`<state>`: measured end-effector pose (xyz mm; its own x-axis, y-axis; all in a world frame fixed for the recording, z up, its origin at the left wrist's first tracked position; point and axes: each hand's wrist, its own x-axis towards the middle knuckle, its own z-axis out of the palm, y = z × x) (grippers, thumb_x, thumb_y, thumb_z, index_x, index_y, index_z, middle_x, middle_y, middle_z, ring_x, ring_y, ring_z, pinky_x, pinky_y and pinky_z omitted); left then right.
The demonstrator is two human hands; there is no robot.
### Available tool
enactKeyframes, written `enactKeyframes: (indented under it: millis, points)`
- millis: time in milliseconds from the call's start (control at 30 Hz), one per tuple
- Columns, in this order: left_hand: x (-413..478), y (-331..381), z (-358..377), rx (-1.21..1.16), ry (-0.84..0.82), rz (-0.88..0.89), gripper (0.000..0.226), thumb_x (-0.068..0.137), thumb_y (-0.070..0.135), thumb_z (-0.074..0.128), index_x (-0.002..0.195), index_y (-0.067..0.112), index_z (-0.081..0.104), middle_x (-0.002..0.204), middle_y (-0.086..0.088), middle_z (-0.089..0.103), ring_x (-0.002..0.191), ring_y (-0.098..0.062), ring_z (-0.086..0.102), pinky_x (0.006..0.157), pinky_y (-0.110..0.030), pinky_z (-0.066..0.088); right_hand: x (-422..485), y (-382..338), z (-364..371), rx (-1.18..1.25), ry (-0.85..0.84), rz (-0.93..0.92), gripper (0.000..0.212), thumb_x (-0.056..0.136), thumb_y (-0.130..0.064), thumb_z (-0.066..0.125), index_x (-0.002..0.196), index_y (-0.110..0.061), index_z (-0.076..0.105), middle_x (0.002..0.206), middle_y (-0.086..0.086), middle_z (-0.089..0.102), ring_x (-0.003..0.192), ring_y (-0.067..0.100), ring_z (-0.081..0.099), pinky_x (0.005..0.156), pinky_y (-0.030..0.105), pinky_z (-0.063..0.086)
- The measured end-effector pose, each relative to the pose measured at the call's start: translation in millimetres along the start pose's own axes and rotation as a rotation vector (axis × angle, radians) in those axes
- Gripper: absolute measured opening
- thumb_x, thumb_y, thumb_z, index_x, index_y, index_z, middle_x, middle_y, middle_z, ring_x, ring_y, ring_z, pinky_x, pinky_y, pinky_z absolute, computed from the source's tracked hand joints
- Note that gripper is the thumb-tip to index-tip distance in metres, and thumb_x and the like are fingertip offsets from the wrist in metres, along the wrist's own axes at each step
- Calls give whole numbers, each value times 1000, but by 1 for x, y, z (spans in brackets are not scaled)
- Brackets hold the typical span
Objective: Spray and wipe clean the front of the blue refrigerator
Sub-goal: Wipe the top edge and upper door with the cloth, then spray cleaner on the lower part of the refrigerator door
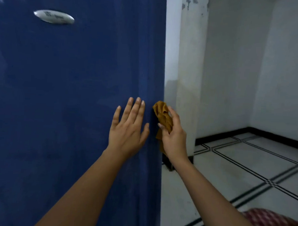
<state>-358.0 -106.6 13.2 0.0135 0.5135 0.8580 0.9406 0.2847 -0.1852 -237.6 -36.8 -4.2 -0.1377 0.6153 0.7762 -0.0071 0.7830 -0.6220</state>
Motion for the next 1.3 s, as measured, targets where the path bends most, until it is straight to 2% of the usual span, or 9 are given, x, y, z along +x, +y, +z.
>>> enactKeyframes:
  millis: [133,267,533,667,800,900,1133,1233,1300]
  points:
    - [-4,34,6,-162,-75,22,61,89,39,26,140,7,36,145,-10,39,137,-24,30,108,-39,13,-4,3,-38,78,53,234,41,81,-5,67,119,-13,55,104,-10,58,98,5,56,79,-1,38]
    - [-15,98,17,-430,-260,46,68,89,47,9,147,13,18,154,-5,22,143,-18,11,113,-37,10,-17,18,-90,173,94,450,43,79,-9,71,119,-11,57,106,0,64,97,11,61,87,23,50]
    - [-41,240,53,-982,-502,-8,50,99,34,32,145,15,28,147,-6,36,137,-18,28,109,-34,23,-56,64,-195,285,329,746,10,91,-14,56,95,-9,64,86,6,68,76,15,66,68,25,56]
    - [-55,295,62,-1437,-812,-331,44,99,30,38,138,11,40,130,-7,52,120,-20,49,100,-28,39,-78,83,-239,282,444,891,15,86,-7,61,100,-11,65,92,11,69,84,26,67,77,39,55]
    - [-67,344,70,-1673,-1161,-618,30,98,31,42,109,9,58,108,-12,64,94,-23,62,85,-36,53,-106,105,-274,250,526,1091,25,83,-9,66,106,-5,60,90,13,67,79,26,66,62,38,55]
    - [-77,365,71,-1738,-1299,-735,27,96,32,47,102,9,60,84,-1,63,75,-11,60,60,-20,52,-122,122,-288,273,550,1201,28,84,-10,65,109,-2,55,98,18,65,83,29,65,66,42,55]
    - [-110,396,99,-1815,-1407,-1092,21,94,19,51,112,11,58,104,-8,65,92,-21,61,76,-30,52,-154,151,-304,154,575,1298,14,87,-6,60,101,-3,60,99,16,65,85,28,63,81,41,52]
    - [-122,400,106,-1673,-1442,-1069,21,93,9,49,110,6,60,100,-12,65,88,-23,62,72,-31,54,-168,160,-300,6,569,1297,30,84,-9,65,111,1,60,111,18,64,97,31,62,89,42,51]
    - [-125,399,108,-1579,-1422,-1021,16,91,5,47,97,6,62,85,-11,62,73,-20,59,58,-26,51,-173,161,-297,-40,569,1256,26,85,-8,64,107,6,61,110,22,64,93,30,62,83,35,52]
